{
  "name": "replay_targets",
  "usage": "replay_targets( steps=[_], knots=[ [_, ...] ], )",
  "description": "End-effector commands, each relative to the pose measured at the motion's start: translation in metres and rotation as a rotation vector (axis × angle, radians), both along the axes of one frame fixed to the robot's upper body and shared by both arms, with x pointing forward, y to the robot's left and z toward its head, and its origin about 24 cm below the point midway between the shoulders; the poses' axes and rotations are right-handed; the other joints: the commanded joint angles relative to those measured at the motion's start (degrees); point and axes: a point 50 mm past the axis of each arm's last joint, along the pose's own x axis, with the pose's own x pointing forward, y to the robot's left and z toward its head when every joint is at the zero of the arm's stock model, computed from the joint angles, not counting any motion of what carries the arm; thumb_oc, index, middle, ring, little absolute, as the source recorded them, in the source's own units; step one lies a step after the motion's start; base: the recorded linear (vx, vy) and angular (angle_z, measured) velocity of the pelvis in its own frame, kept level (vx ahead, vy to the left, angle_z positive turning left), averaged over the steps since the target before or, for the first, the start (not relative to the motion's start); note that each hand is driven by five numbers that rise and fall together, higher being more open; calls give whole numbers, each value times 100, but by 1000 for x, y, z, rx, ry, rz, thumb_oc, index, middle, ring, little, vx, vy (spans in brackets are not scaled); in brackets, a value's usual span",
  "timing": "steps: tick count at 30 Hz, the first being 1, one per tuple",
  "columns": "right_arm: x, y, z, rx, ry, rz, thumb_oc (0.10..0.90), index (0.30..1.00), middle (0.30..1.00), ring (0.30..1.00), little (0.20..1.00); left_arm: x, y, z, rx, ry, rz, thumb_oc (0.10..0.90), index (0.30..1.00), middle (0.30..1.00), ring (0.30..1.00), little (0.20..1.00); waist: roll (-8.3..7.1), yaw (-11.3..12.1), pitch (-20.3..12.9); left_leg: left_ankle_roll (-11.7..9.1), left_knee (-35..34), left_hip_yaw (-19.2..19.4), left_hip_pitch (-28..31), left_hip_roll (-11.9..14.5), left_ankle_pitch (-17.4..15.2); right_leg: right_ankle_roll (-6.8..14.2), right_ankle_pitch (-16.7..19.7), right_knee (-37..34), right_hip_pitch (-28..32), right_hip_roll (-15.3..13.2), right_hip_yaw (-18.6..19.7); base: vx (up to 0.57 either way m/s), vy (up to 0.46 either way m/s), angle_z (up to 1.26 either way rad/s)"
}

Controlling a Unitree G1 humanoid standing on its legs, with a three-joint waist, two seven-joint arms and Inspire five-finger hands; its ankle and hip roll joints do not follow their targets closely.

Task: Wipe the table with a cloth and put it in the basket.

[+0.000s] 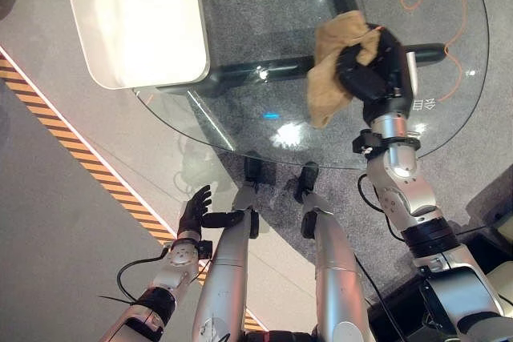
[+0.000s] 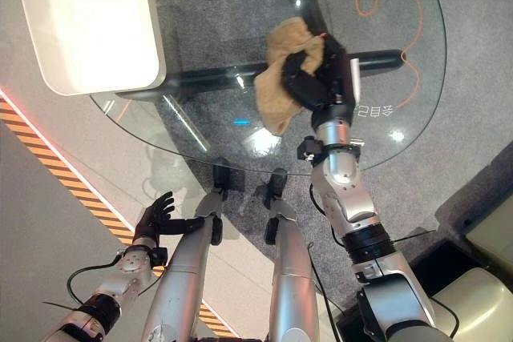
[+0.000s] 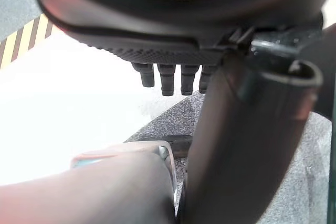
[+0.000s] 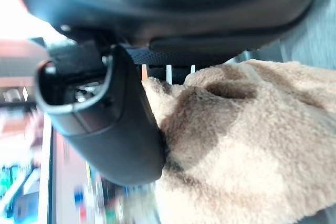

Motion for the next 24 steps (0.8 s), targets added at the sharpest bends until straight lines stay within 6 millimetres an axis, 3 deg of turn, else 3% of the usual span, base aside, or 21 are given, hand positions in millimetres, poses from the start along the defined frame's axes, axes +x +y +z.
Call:
replay_targets(
  steps=[1, 5, 10, 13, 21, 24],
  knots=[
    [-43, -18, 62, 80, -411, -164, 100, 300, 300, 300, 200, -35, -6, -27, -29, 92, 23, 800, 900, 900, 900, 900, 102, 29, -118, 127, 434, 163, 254, -62, -853, 443, 439, -266, 23, 32, 73, 0, 6, -9],
    [-44, -34, 68, 100, -413, -363, 100, 300, 300, 300, 200, -32, -8, -26, -34, 91, 27, 800, 900, 900, 900, 900, 107, 16, -118, 134, 434, 163, 244, -75, -866, 442, 445, -293, 25, 54, 95, -1, 5, -3],
    [-40, -48, 79, 10, -397, -592, 100, 300, 300, 300, 200, -29, -9, -23, -25, 91, 19, 800, 900, 900, 900, 900, 112, 49, -118, 145, 459, 135, 193, -94, -873, 445, 457, -297, 3, 56, 85, 0, 0, 0],
    [-32, -58, 96, -82, -381, -752, 100, 300, 300, 300, 200, -27, -9, -22, -13, 94, 4, 800, 900, 900, 900, 900, 157, 140, -118, 155, 503, 68, 101, -147, -872, 445, 472, -306, -46, 32, 37, 0, 0, 0],
    [-19, -57, 120, -190, -377, -898, 100, 300, 300, 300, 200, -26, -11, -21, -6, 96, -27, 800, 900, 900, 900, 900, 269, 321, -118, 171, 589, -17, -82, -220, -891, 436, 453, -300, -155, -44, -55, 8, 20, 2],
    [-16, -63, 137, -382, -364, -1132, 100, 300, 300, 300, 200, -27, -12, -20, -4, 94, -45, 800, 900, 900, 900, 900, 324, 424, -118, 186, 678, -81, -183, -274, -919, 445, 429, -273, -197, -99, -107, 18, 57, 8]
  ],
)
